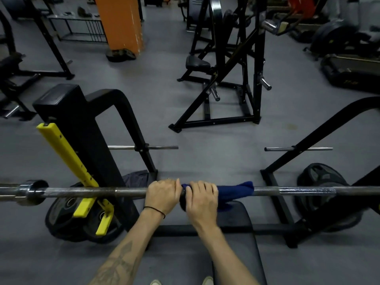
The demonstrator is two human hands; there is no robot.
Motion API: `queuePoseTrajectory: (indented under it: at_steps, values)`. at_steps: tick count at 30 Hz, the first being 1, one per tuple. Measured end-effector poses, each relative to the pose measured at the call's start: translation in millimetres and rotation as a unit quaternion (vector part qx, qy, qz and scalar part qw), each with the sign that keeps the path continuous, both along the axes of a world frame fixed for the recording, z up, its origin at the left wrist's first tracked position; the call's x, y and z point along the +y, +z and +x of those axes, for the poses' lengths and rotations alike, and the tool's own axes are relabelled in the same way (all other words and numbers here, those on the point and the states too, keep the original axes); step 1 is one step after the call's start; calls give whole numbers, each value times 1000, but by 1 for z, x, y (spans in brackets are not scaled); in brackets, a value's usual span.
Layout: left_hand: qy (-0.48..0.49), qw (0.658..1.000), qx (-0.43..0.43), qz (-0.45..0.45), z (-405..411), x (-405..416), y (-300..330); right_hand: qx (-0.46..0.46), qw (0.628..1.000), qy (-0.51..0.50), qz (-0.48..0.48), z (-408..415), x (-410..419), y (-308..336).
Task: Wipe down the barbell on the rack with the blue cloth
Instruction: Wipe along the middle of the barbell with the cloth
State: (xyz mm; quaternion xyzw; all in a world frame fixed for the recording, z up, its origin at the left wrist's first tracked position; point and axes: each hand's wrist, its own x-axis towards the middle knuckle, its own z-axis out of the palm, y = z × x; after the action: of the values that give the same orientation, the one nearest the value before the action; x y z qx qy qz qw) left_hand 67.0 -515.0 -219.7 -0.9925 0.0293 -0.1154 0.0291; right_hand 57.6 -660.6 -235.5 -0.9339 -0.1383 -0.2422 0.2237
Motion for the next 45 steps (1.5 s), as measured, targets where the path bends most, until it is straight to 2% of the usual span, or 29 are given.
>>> queuePoseTrajectory:
  at_steps: [2, 6, 8, 11, 12, 15, 17, 19, 22, 24, 26, 28, 30, 33, 35, 37, 41, 43, 45]
  values:
    - [-24, 999, 17, 20, -1, 7, -1, -17, 997, 46, -58, 11, -40, 0]
    - [-5, 1000, 5, -11, -1, 7, -1, -49, 995, -28, -87, 30, -140, 3]
    - [15, 998, -23, -51, -1, 0, 2, -35, 993, -90, -61, 29, -154, 4]
    - [41, 995, -54, -72, -1, -6, 7, -11, 972, -229, 50, 27, -97, 2]
    - [46, 994, -58, -75, 0, -8, 8, -10, 973, -223, 65, 23, -67, 1]
    - [40, 998, -26, -51, 1, -7, 7, 7, 995, -93, 40, -3, 0, -1]
    - [5, 1000, 1, 5, 1, -1, 2, 7, 1000, -11, -8, -1, -8, 2]
    - [-21, 999, 13, 26, 2, 4, -3, -16, 997, 43, -67, 13, -50, 4]
    - [-15, 1000, -16, 6, 2, 6, -5, -59, 994, -7, -94, 33, -141, 6]
    - [12, 999, -38, -19, 1, 1, -3, -45, 992, -60, -98, 34, -185, 7]
    - [36, 997, -63, -36, 2, -6, 2, -18, 987, -146, -66, 33, -181, 6]
    - [57, 994, -70, -63, 0, -13, 8, -9, 976, -217, -3, 31, -133, 2]
    - [71, 993, -68, -69, -1, -16, 8, -17, 986, -162, 35, 19, -61, 4]
    - [39, 998, -27, -35, -1, -13, 3, 33, 997, -72, -2, 0, 0, 11]
    - [26, 998, -43, -42, -2, -8, 2, 19, 998, -7, -55, 8, -19, 11]
    - [16, 995, -71, -70, -3, -4, 3, -13, 996, 22, -85, 15, -73, 4]
    - [5, 993, -105, -51, -5, -5, 2, -45, 994, -50, -90, 32, -186, 7]
    - [1, 990, -132, -59, -5, -7, 4, -35, 989, -133, -47, 34, -184, 8]
    - [-19, 986, -150, -71, -5, -16, 7, -22, 980, -198, 19, 27, -137, 2]
